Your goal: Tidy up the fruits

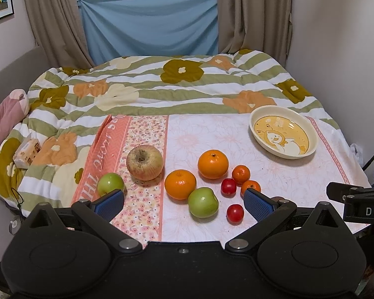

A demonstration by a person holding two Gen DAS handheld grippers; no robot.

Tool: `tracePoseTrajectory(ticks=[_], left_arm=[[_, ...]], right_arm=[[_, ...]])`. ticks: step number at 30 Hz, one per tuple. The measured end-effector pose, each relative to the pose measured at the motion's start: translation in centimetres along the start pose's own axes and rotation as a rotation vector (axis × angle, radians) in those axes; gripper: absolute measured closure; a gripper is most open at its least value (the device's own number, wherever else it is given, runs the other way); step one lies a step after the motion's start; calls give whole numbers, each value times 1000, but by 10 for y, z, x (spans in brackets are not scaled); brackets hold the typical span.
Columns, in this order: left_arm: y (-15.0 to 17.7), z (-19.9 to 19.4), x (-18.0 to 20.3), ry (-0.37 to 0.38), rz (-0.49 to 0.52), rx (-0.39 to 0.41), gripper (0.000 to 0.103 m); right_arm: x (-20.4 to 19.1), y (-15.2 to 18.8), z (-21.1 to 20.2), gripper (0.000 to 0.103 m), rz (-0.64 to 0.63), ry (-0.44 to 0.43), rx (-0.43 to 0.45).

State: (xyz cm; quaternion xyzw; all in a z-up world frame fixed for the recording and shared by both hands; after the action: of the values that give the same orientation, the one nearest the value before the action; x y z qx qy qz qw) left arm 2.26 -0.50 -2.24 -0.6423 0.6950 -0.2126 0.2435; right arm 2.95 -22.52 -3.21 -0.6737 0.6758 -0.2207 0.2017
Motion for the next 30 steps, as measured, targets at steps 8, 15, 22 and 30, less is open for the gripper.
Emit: tracePoseTrajectory(ticks=[8, 15, 22, 30], left_arm=[[1, -2, 2, -12, 1, 3, 0], [2, -4, 3, -19, 2, 7, 0], [2, -4, 4, -18, 1, 8, 0], [1, -3, 7, -15, 4, 6, 0]], right_arm=[[0, 1, -1, 0, 1, 0, -1], [-1, 1, -1, 0, 1, 2, -1], [0, 2, -1, 0, 1, 1, -1], [1, 2, -1, 0, 3, 1, 0]])
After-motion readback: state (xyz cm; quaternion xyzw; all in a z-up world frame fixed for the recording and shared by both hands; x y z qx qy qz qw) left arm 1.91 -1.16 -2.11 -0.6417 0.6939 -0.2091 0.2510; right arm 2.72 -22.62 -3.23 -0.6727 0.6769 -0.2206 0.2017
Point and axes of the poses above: each gripper's, at about its wrist camera, not at the fingertips, and z roughly the way its jaws point, x to its right, y to its underside, the point moved 3 cm from there along z, roughly the way its jaws point, and after that the axes turned 6 degrees about -x, right-handed, at the moved point
